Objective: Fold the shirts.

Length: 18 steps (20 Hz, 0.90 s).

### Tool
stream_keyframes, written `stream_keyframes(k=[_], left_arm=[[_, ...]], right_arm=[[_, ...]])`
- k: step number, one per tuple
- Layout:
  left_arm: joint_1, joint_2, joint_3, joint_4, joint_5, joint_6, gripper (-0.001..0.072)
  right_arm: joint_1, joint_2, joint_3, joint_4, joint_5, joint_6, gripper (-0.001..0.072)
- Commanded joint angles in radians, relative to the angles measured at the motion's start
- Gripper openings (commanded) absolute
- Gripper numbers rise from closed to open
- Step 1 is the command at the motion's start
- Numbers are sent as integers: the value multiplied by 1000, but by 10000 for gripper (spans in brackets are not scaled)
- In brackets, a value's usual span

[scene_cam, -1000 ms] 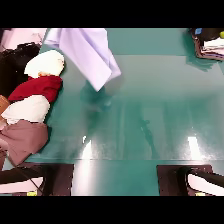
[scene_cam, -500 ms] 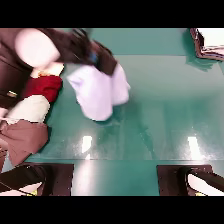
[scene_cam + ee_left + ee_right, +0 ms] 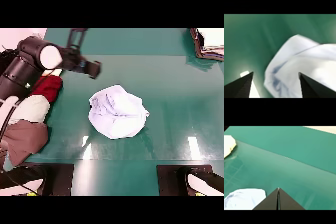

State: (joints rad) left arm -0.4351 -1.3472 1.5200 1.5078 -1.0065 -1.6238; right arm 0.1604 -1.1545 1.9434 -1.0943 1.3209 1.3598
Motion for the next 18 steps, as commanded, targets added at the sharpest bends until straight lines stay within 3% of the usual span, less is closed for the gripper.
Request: stream_keyframes(k=[1,3,8,12,14,15,16,18], left_arm=[[212,-32,-166,-259,-5,39,663],[256,-65,-280,-426,10,122,664],[261,-169,-387,-540,49,142,664],[260,-232,-389,-736,56,257,664],[260,-233,-389,-753,84,266,662],[260,-234,-390,-756,100,262,521],[260,-233,-390,-759,107,262,326],[261,-233,-389,-761,135,262,47]], right_arm=[[0,-3,0,1,0,11,16],[0,-11,0,2,2,12,16],[40,-56,0,2,35,13,16],[69,-89,0,1,44,13,16],[68,-98,0,-1,71,17,16],[61,-98,-1,-2,87,28,16],[55,-98,-1,-2,105,32,16],[34,-98,-1,-9,156,45,16]])
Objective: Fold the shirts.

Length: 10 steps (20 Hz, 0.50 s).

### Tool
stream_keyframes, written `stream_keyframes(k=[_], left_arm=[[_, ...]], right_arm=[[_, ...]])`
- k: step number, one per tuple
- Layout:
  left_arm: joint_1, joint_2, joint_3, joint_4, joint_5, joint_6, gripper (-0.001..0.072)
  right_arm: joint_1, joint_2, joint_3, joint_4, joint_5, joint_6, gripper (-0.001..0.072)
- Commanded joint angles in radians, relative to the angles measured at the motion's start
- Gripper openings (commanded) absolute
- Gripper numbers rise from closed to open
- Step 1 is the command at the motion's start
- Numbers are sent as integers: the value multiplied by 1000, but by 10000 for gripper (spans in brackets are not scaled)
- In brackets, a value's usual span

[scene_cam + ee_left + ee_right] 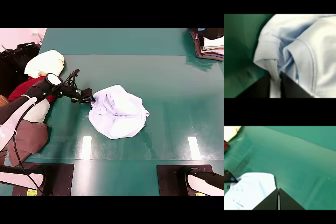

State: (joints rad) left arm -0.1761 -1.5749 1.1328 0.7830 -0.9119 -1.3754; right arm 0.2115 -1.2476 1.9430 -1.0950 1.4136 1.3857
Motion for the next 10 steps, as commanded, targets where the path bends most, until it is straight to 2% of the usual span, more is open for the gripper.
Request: stream_keyframes(k=[1,3,5,7,9,10], left_arm=[[8,-5,10,-33,48,14,25],[46,-2,84,-28,31,14,25],[88,23,180,-17,29,15,24],[121,43,281,-7,7,24,25],[127,45,368,55,-29,23,25],[127,45,395,87,-47,23,25]], right_arm=[[-32,-5,0,-16,105,28,16],[-51,-8,-7,-95,195,60,16],[-59,29,-111,-188,228,90,16],[-60,79,-305,-199,193,92,16],[-58,130,-560,-149,81,92,41],[-58,143,-699,-94,8,91,251]])
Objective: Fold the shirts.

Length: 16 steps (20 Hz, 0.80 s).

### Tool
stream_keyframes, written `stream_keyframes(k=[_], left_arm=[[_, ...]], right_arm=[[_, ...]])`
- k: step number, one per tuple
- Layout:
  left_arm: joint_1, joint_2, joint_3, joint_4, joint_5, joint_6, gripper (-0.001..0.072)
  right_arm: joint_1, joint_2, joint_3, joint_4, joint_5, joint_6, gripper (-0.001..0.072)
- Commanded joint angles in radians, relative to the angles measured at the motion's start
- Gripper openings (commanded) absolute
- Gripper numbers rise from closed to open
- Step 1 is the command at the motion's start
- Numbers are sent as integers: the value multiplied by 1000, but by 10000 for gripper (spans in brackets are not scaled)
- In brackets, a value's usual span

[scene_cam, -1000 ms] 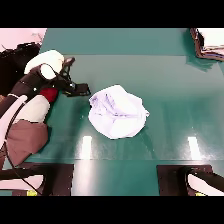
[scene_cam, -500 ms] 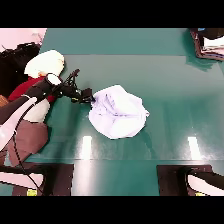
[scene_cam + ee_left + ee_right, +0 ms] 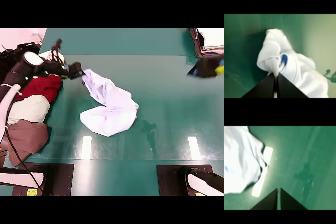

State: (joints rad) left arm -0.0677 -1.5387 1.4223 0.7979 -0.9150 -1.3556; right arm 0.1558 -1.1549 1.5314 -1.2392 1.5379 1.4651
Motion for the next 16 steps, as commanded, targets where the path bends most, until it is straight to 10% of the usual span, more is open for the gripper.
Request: stream_keyframes(k=[1,7,14,16], left_arm=[[18,8,120,86,-51,3,25],[16,8,120,107,-75,2,25],[16,8,120,116,-97,2,26],[16,8,120,116,-98,2,26]], right_arm=[[-2,53,-411,121,-185,11,446],[80,-129,-779,592,-526,-214,429],[235,-403,-547,652,-612,-255,425],[261,-462,-477,652,-607,-255,316]])
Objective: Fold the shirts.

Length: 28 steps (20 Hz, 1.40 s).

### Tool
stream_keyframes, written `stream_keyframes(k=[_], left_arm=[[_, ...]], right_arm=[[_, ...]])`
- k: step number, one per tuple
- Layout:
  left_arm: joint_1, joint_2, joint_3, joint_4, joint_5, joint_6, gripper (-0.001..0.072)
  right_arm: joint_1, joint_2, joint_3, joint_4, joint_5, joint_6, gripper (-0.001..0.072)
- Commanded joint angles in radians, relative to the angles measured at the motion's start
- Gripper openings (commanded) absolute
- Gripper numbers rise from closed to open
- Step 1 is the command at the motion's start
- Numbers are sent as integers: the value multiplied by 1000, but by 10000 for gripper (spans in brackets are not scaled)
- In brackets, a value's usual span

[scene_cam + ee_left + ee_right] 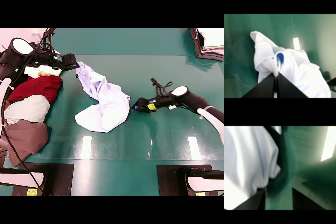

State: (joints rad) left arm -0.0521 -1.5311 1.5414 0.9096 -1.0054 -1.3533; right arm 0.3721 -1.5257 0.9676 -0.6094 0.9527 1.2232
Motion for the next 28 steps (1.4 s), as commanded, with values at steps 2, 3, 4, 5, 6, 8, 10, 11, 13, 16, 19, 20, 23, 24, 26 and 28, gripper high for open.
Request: stream_keyframes(k=[2,3,4,5,6,8,10,11,13,16,19,20,23,24,26,28], left_arm=[[1,1,1,5,-9,0,26],[1,1,1,5,-10,0,26],[1,1,1,5,-12,0,25],[1,1,1,5,-20,0,25],[1,1,1,5,-32,0,25],[1,3,6,8,-58,0,24],[1,44,23,13,-54,0,25],[1,82,42,23,-41,1,24],[1,166,98,32,-18,15,24],[1,318,200,29,-19,46,24],[1,463,276,29,-27,53,25],[1,510,293,29,-26,53,25],[1,628,315,29,-23,53,25],[1,661,315,26,-19,53,25],[1,700,315,21,-19,52,25],[1,715,332,-19,-25,52,25]], right_arm=[[69,-139,143,20,-5,-13,316],[79,-156,162,4,0,-12,315],[89,-171,175,4,1,-13,300],[95,-179,185,4,1,-13,236],[95,-181,190,3,-3,-13,53],[85,-173,216,-23,6,-13,14],[55,-111,261,-129,45,13,14],[34,-66,297,-207,69,43,14],[-17,44,393,-371,126,103,13],[-84,225,549,-512,181,137,14],[-129,380,681,-528,185,142,13],[-137,423,723,-535,191,142,13],[-138,528,817,-547,202,143,14],[-138,554,834,-547,202,143,14],[-138,597,859,-550,202,144,14],[-138,624,884,-592,204,166,14]])
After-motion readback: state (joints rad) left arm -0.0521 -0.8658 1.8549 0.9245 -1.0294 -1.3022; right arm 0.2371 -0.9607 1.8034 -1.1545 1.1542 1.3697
